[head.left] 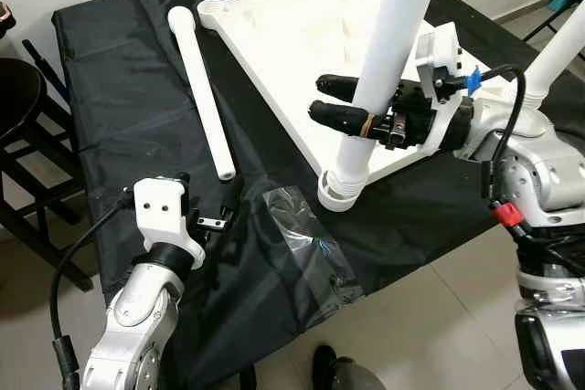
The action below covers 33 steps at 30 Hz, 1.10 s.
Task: Building children table
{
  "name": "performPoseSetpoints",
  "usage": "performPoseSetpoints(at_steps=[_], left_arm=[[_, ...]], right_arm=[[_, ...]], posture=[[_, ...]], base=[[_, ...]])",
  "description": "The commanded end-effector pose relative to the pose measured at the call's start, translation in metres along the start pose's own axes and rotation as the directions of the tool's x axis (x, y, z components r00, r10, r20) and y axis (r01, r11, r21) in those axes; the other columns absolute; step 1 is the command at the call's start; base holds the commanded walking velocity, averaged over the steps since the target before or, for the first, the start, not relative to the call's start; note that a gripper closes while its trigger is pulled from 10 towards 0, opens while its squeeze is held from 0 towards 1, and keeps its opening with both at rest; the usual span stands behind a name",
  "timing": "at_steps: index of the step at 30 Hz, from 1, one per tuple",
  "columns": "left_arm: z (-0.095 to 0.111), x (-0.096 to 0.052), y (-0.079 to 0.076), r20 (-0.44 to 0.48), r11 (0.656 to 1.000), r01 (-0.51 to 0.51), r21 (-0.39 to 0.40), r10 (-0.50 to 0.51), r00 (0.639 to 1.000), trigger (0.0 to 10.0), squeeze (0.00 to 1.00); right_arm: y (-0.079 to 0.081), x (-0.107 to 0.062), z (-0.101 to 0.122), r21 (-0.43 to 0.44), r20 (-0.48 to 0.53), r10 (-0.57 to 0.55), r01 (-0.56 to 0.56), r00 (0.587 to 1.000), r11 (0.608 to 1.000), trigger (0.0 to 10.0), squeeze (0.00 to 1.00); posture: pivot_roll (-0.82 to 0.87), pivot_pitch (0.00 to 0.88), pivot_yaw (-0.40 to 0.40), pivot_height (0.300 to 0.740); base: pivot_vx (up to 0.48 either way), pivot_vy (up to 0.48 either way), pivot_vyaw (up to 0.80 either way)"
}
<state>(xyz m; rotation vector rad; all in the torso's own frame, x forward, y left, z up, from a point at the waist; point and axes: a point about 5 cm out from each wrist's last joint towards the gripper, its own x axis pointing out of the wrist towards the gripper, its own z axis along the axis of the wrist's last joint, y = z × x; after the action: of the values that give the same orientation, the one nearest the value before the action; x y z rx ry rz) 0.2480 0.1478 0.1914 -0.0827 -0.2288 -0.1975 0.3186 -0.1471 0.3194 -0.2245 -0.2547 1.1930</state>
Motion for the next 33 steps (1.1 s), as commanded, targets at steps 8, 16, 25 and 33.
performPoseSetpoints(at_steps=[8,16,25,33], left_arm=[[-0.005,-0.001,0.0,-0.016,1.0,-0.004,0.009,0.004,1.0,10.0,0.0],[-0.005,-0.001,0.0,-0.015,1.0,-0.004,0.012,0.004,1.0,10.0,0.0],[-0.006,-0.001,-0.001,-0.013,1.0,-0.004,0.011,0.004,1.0,10.0,0.0],[-0.006,-0.001,-0.002,-0.01,1.0,-0.004,0.01,0.004,1.0,10.0,0.0]], right_arm=[[0.006,0.009,0.002,0.015,0.026,0.029,-0.03,0.999,0.999,10.0,0.0],[0.009,0.014,0.001,0.018,0.022,0.048,-0.049,0.999,0.999,10.0,0.0],[0.012,0.014,0.0,0.019,0.003,0.064,-0.064,0.998,0.998,10.0,0.0],[0.013,0.01,0.003,-0.005,-0.009,0.036,-0.036,0.999,0.999,10.0,0.0]], posture=[[-0.02,0.34,-0.019,0.74],[-0.02,0.339,-0.021,0.74],[-0.02,0.336,-0.026,0.74],[-0.03,0.329,-0.025,0.74]], base=[[0.0,0.0,0.0],[0.0,0.0,0.0],[0.0,0.0,0.0],[0.0,0.0,0.0]])
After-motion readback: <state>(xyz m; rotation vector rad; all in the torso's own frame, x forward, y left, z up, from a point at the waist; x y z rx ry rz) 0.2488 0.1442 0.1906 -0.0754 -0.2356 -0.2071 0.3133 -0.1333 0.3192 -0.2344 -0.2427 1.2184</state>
